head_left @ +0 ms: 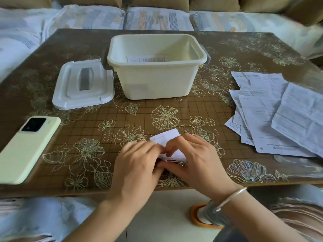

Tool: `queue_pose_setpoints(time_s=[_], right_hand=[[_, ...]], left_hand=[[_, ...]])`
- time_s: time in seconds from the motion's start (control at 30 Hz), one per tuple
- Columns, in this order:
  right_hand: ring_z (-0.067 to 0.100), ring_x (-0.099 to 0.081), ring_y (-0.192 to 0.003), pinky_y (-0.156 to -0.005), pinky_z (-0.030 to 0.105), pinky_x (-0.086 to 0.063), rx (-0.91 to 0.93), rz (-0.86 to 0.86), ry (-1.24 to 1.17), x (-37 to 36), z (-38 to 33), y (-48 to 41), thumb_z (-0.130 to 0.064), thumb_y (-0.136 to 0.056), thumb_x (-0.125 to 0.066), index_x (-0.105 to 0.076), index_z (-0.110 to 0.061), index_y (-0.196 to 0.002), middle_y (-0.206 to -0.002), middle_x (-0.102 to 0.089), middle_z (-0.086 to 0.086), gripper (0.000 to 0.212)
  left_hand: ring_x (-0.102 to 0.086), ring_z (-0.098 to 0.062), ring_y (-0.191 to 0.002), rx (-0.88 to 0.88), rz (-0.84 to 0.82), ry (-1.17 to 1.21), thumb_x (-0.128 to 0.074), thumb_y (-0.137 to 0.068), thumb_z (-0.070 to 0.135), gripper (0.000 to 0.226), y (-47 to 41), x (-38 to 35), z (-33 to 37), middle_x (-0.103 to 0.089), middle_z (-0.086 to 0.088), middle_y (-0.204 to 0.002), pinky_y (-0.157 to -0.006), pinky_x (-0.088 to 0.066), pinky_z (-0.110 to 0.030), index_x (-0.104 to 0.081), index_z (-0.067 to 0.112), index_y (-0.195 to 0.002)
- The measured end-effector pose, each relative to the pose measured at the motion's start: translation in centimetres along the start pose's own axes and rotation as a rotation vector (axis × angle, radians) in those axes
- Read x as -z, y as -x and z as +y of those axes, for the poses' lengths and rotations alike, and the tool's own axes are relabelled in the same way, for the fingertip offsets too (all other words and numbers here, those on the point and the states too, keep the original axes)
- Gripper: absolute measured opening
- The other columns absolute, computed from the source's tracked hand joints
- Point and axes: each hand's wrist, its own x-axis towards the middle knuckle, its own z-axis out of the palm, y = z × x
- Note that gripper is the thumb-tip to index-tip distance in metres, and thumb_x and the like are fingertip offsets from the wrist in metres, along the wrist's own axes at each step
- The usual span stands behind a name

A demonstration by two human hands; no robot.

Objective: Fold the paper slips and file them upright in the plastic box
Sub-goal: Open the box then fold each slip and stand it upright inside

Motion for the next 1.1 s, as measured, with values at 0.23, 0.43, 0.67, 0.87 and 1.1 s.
queue_pose_setpoints(time_s=[0.23, 0.43, 0.67, 0.87, 1.1], right_hand=[[0.009, -0.064, -0.083, -0.074, 0.034, -0.053, -0.104, -0.174, -0.016, 2.3, 2.8, 1.2, -0.042, -0.087, -0.057, -0.061, -0.023, -0.102, -0.093, -0.067, -0.014, 0.025], [0.004, -0.058, -0.075, -0.062, 0.031, -0.052, -0.259, -0.025, -0.06, 1.6, 1.9, 1.8, -0.047, -0.086, -0.057, -0.061, -0.025, -0.097, -0.078, -0.058, -0.021, 0.024], [0.006, -0.051, -0.076, -0.062, 0.016, -0.035, -0.449, 0.023, 0.001, -0.1, 0.8, 1.3, -0.041, -0.081, -0.068, -0.059, -0.024, -0.112, -0.069, -0.054, -0.016, 0.036], [0.016, -0.047, -0.076, -0.065, 0.031, -0.042, -0.412, 0.013, 0.212, -0.8, -0.2, 1.0, -0.032, -0.083, -0.071, -0.061, -0.022, -0.11, -0.073, -0.058, -0.011, 0.03], [0.021, -0.051, -0.11, -0.085, 0.034, -0.044, -0.247, -0.041, 0.247, -0.3, 0.4, 0.5, -0.024, -0.085, -0.068, -0.067, -0.025, -0.111, -0.118, -0.06, -0.007, 0.026]], left_hand=[[-0.063, -0.013, -0.076, -0.046, 0.058, 0.103, -0.081, -0.078, 0.012, 0.011, 0.2, -0.4, -2.1, -0.069, 0.011, -0.083, -0.073, -0.051, -0.031, -0.073, 0.018, -0.083], [-0.054, -0.012, -0.084, 0.024, 0.068, 0.21, -0.057, -0.087, 0.038, 0.027, 0.2, -0.7, -2.8, -0.062, 0.014, -0.079, -0.074, -0.049, -0.032, -0.071, 0.016, -0.08], [-0.052, -0.008, -0.083, 0.178, 0.083, 0.201, -0.061, -0.083, 0.044, 0.033, -1.0, -1.0, -1.8, -0.056, 0.024, -0.079, -0.077, -0.043, -0.028, -0.065, 0.022, -0.109], [-0.055, -0.014, -0.106, 0.196, 0.069, 0.17, -0.073, -0.077, 0.03, 0.048, -1.5, -1.4, -1.7, -0.058, 0.004, -0.12, -0.095, -0.046, -0.032, -0.059, 0.019, -0.122], [-0.057, -0.019, -0.101, -0.042, 0.079, -0.043, -0.061, -0.088, 0.023, 0.019, -1.1, -1.3, -1.9, -0.068, 0.006, -0.105, -0.084, -0.044, -0.034, -0.076, 0.017, -0.098]])
